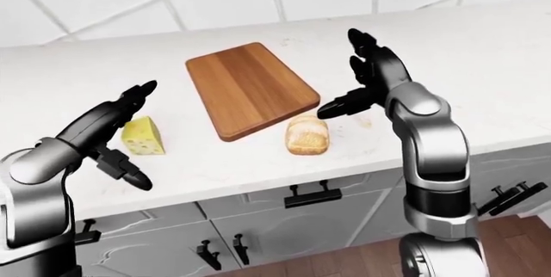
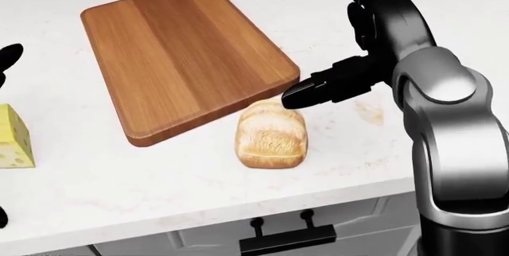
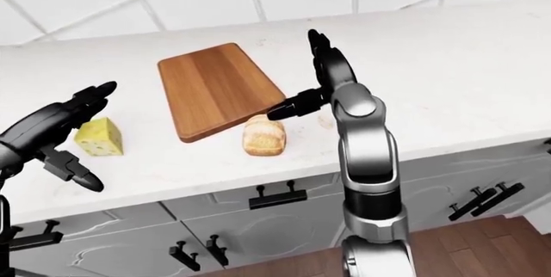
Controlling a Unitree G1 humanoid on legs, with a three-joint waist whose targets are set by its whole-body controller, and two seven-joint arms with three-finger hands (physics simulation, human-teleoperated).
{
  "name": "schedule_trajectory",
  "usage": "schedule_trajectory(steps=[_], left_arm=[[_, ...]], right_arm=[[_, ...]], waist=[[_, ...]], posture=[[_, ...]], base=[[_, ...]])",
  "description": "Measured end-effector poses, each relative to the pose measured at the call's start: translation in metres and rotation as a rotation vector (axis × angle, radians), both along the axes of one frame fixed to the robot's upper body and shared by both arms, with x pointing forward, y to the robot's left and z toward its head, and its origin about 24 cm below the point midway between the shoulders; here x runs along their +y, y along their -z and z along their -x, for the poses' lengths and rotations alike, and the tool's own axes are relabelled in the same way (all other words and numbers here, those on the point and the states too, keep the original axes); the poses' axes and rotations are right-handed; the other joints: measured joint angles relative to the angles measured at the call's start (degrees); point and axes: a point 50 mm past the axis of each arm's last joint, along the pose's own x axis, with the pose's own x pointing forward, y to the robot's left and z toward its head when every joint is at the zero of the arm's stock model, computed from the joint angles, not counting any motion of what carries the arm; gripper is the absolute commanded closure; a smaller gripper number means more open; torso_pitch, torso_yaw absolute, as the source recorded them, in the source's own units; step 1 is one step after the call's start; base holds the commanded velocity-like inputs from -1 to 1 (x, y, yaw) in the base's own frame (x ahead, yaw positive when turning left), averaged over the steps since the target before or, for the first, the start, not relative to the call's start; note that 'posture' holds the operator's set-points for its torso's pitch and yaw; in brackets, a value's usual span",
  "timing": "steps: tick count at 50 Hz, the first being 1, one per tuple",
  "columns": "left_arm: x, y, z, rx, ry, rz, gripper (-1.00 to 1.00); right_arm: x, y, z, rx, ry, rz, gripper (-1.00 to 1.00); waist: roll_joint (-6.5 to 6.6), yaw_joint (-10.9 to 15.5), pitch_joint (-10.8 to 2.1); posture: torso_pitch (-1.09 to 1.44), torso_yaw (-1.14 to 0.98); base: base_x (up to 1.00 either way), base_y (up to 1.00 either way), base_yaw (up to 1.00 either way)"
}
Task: Place the bread and cheese on the cutting board.
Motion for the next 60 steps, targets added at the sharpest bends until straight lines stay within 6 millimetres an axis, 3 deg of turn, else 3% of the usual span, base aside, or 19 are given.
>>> schedule_trajectory(steps=[12,14,15,26,32,41,48,55,60], left_arm=[[0.0,0.004,-0.003,-0.022,0.0,0.01,-1.0],[0.001,0.006,-0.003,-0.025,0.0,0.014,0.15],[0.002,0.005,-0.002,-0.023,0.003,0.014,1.0],[0.01,-0.004,-0.007,-0.097,-0.066,-0.014,1.0],[0.007,-0.015,-0.015,-0.086,-0.071,-0.008,1.0],[-0.008,-0.076,-0.027,-0.153,-0.044,0.0,1.0],[-0.034,-0.135,-0.036,-0.225,0.007,-0.011,1.0],[-0.062,-0.165,-0.045,-0.263,0.047,-0.017,1.0],[-0.083,-0.181,-0.052,-0.265,0.081,-0.005,1.0]], right_arm=[[0.001,0.002,0.0,0.005,-0.003,0.006,-1.0],[0.002,0.003,0.001,0.006,-0.004,0.007,-1.0],[0.001,0.004,0.001,0.007,-0.002,0.007,-1.0],[0.001,0.008,0.001,0.013,0.001,0.007,-1.0],[0.001,0.004,0.0,0.006,0.004,0.015,-1.0],[-0.002,-0.001,0.0,0.0,0.002,0.018,-1.0],[-0.001,-0.005,0.001,-0.004,-0.008,0.028,-1.0],[-0.006,-0.01,0.004,-0.005,-0.012,0.047,-1.0],[-0.011,-0.025,0.008,-0.011,-0.019,0.062,-1.0]], waist=[[0.39,0.0,-0.38],[0.52,0.0,-0.47],[0.61,0.1,-0.51],[1.04,0.0,-0.44],[0.38,0.0,0.11],[-0.57,0.0,0.39],[-0.6,0.1,0.39],[-0.92,0.0,0.83],[-1.45,0.0,1.4]], posture=[[0.0,0.0],[0.0,0.0],[0.0,0.0],[0.0,0.0],[0.0,0.0],[0.0,0.0],[0.0,0.0],[0.0,0.0],[0.0,0.0]], base=[[0.0,0.0,0.0],[0.0,0.0,0.0],[0.0,0.0,0.0],[0.0,0.0,0.0],[0.0,0.0,0.0],[0.0,0.0,0.0],[0.0,0.0,0.0],[0.0,0.0,0.0],[0.0,0.0,0.0]])
